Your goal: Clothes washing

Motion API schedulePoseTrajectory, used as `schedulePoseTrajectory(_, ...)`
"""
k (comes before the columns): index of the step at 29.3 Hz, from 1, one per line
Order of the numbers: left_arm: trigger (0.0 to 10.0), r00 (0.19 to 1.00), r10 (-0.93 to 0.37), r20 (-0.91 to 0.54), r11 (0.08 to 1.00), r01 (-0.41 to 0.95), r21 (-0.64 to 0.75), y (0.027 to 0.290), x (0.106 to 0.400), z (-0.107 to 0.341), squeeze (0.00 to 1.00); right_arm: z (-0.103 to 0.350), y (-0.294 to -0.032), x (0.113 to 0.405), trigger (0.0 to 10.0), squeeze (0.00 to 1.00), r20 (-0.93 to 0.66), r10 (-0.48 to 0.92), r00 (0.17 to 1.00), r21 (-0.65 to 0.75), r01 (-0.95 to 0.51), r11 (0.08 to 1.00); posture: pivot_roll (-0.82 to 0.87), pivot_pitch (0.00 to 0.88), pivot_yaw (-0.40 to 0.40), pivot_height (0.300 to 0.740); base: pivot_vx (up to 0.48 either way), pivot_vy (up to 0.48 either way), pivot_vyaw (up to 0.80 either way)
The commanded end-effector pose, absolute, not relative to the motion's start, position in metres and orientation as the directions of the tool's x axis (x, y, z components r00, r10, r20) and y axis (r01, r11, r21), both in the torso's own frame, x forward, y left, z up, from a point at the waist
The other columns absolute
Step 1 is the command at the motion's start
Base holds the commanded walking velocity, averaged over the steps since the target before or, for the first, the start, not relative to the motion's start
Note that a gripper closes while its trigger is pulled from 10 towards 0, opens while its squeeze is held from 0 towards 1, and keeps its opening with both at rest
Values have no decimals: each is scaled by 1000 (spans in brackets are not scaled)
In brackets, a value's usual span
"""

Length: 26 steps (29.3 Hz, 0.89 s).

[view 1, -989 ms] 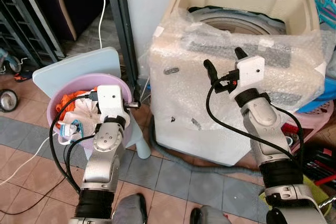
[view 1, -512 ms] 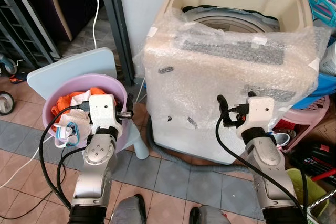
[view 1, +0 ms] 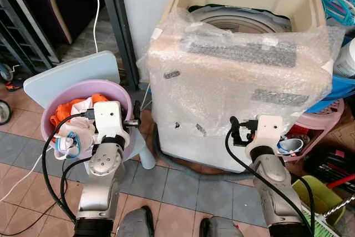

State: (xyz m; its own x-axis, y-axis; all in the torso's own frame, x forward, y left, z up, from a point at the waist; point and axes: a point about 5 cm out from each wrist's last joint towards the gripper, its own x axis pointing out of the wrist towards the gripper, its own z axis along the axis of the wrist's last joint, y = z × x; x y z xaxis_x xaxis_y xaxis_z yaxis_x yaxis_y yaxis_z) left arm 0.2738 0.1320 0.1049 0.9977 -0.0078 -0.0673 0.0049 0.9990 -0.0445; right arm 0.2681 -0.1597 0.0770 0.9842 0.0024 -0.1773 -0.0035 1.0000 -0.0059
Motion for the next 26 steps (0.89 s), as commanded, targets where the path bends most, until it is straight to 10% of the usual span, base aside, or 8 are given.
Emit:
schedulePoseTrajectory(1,10000,997,-4,-75,999,2,-34,132,275,104,0,80,-157,268,10000,0,-183,7,983,-15,-10,1000,-27,102,50,740,0,0,0)
schedulePoseTrajectory(26,10000,996,13,-91,999,-16,-35,132,283,104,0,96,-156,280,10000,0,-136,36,990,162,-13,987,-36,105,44,740,0,115,559)
